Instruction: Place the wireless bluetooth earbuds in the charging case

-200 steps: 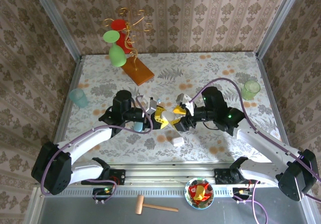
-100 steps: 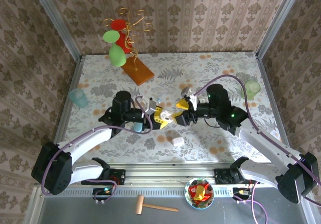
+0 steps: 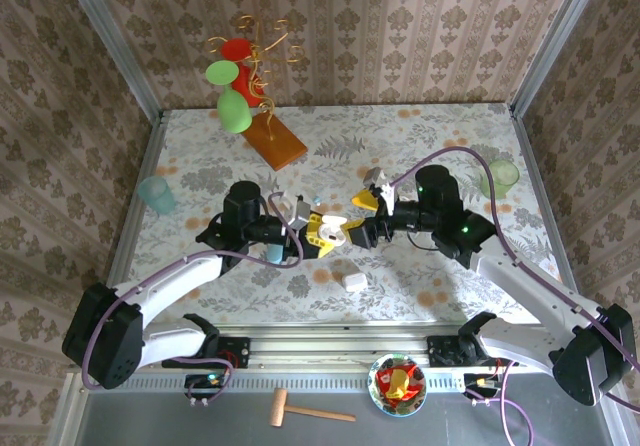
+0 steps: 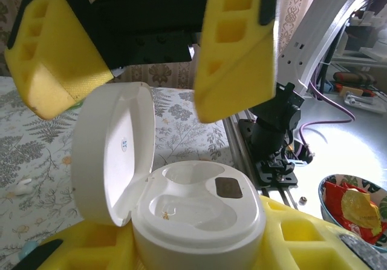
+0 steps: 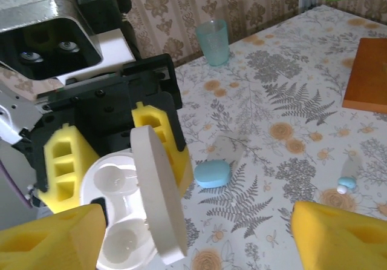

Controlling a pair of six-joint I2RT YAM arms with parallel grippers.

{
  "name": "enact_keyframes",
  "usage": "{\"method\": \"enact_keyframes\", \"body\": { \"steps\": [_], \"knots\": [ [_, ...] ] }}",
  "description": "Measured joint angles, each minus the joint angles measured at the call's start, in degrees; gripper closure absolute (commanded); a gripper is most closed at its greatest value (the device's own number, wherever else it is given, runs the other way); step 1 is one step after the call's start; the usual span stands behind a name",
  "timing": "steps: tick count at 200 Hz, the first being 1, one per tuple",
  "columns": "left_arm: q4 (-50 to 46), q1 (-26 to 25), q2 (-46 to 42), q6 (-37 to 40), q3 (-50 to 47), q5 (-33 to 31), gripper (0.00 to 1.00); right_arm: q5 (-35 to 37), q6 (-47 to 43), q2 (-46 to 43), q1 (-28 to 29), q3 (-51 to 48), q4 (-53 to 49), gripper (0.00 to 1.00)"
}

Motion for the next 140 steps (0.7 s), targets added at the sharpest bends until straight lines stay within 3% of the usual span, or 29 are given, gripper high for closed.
{"method": "enact_keyframes", "body": {
  "steps": [53,92,119,140],
  "knots": [
    [5.66,2.71,0.0,-1.75,-2.32,-3.72,0.81,2.78,4.52,-7.93,-0.07,-5.09,5.99,0.14],
    [8.9,4.63,0.0,-2.89,-2.93,-6.12,0.81,17.92,13.81,-15.37,-2.47,-12.83,12.92,0.18],
    [10.95,5.05,0.0,-3.28,-2.93,-8.24,0.82,28.94,18.16,-15.85,-4.79,-13.55,9.2,0.2],
    [12.37,5.51,0.0,-3.89,-2.93,-9.7,0.82,32.94,20.79,-13.14,-4.87,-12.46,4.22,0.19]
  ]
}}
